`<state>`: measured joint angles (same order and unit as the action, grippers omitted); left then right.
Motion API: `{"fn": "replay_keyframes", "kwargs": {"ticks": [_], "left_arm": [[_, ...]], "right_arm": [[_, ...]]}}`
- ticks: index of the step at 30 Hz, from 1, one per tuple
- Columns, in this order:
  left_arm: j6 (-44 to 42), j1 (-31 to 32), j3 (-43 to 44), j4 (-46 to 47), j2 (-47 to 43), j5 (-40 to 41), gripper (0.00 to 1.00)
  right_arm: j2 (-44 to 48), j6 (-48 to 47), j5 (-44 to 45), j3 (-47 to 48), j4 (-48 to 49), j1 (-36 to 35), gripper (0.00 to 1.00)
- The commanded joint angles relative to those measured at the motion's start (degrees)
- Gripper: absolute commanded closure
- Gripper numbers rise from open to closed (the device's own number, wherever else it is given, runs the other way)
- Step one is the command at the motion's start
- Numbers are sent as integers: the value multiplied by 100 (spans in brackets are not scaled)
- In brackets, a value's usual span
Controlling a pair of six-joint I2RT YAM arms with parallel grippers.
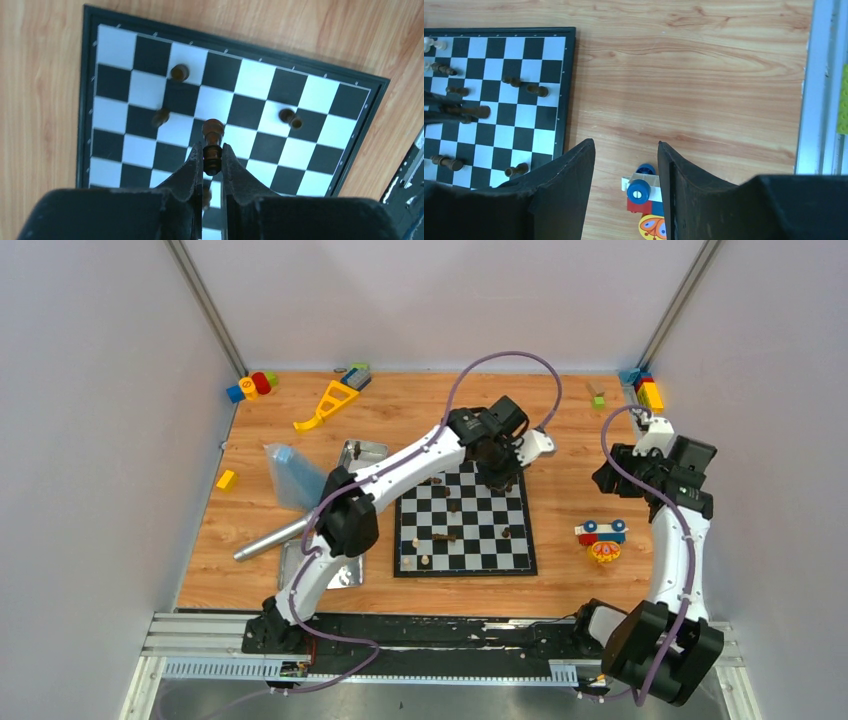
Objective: Set up the chess pieces on the board
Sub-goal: Place the chess piece on the chessboard.
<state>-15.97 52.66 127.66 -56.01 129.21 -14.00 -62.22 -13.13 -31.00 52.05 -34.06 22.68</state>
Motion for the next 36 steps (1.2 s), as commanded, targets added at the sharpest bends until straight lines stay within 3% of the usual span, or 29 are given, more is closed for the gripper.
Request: {"fn": "replay_keyframes", "kwargs": {"ticks": [1,10,36], "left_arm": [[-40,336,791,-386,544,-14,91],[127,499,1574,-332,1269,-64,91],[147,656,1573,-638,1624,58,88]], "right_arm": [[81,69,-167,61,-4,327,50],[178,-13,-406,-75,-4,549,50],[104,-173,-715,-187,-56,563,49]]}}
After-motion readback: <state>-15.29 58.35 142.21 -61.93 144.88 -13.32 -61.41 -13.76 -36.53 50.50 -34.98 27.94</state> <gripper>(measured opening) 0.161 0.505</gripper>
